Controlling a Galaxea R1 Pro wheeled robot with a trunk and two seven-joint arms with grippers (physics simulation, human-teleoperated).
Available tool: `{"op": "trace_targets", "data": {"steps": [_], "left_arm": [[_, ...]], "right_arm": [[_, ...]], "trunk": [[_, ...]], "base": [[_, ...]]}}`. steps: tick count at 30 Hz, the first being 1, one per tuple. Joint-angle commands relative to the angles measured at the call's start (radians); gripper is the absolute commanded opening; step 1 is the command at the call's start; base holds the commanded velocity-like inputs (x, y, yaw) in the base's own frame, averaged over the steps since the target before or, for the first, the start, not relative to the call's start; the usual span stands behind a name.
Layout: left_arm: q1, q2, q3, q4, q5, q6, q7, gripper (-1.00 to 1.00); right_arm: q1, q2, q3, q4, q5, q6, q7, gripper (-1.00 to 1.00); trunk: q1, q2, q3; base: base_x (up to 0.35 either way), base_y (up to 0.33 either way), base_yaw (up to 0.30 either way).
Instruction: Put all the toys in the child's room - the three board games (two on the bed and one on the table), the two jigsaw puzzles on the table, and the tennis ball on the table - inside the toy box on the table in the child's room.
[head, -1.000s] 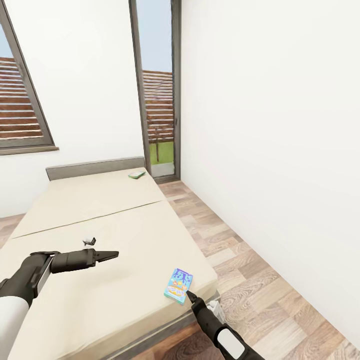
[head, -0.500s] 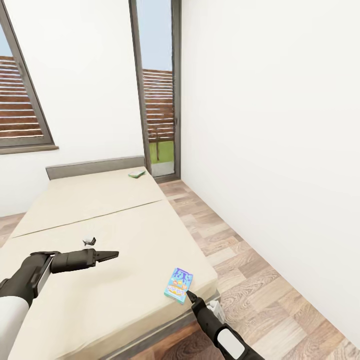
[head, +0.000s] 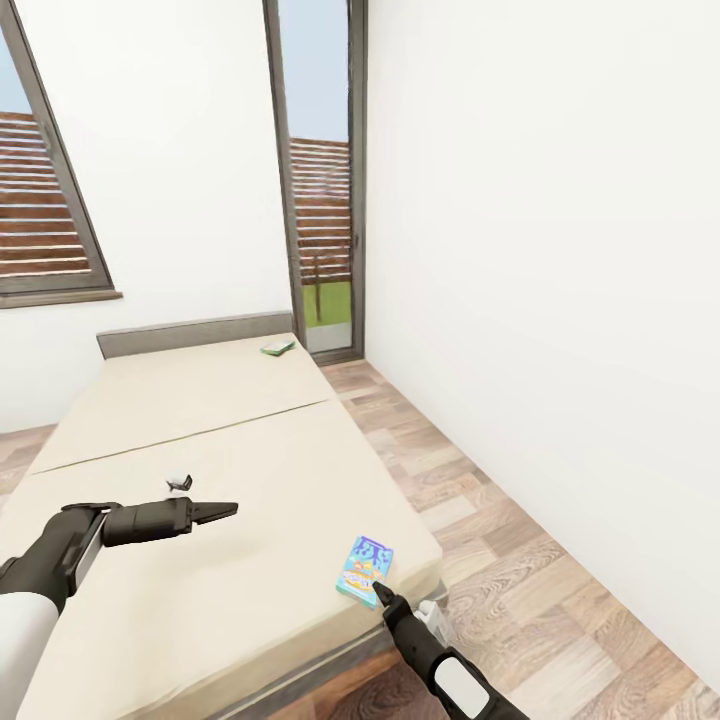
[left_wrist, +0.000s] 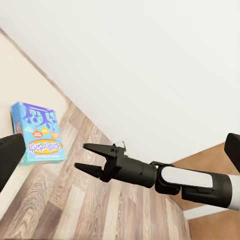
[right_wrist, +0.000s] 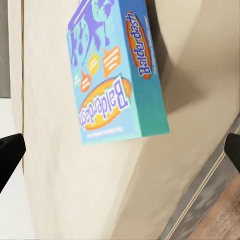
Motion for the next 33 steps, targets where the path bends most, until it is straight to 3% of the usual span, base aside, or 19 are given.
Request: {"op": "trace_targets", "data": {"steps": [1, 12, 33], "left_arm": [[0.0, 0.0, 0.001, 0.0, -0.002, 0.011, -0.005, 1.0], [0.0, 0.0, 0.001, 0.0, -0.002, 0.011, -0.005, 1.0], [0.0, 0.0, 0.001, 0.0, -0.002, 0.011, -0.005, 1.0]], "right_arm": [[-0.001, 0.0, 0.003, 0.0, -0.008, 0.002, 0.001, 1.0], [-0.001, 0.0, 0.002, 0.0, -0.005, -0.003, 0.002, 1.0], [-0.001, 0.0, 0.002, 0.0, -0.007, -0.001, 0.001, 1.0]], "trunk": [[0.0, 0.0, -0.001], [0.0, 0.0, -0.001], [0.0, 0.0, -0.001]], "base": [[0.047, 0.179, 0.114], [0.018, 0.052, 0.148], [0.01, -0.01, 0.009]]}}
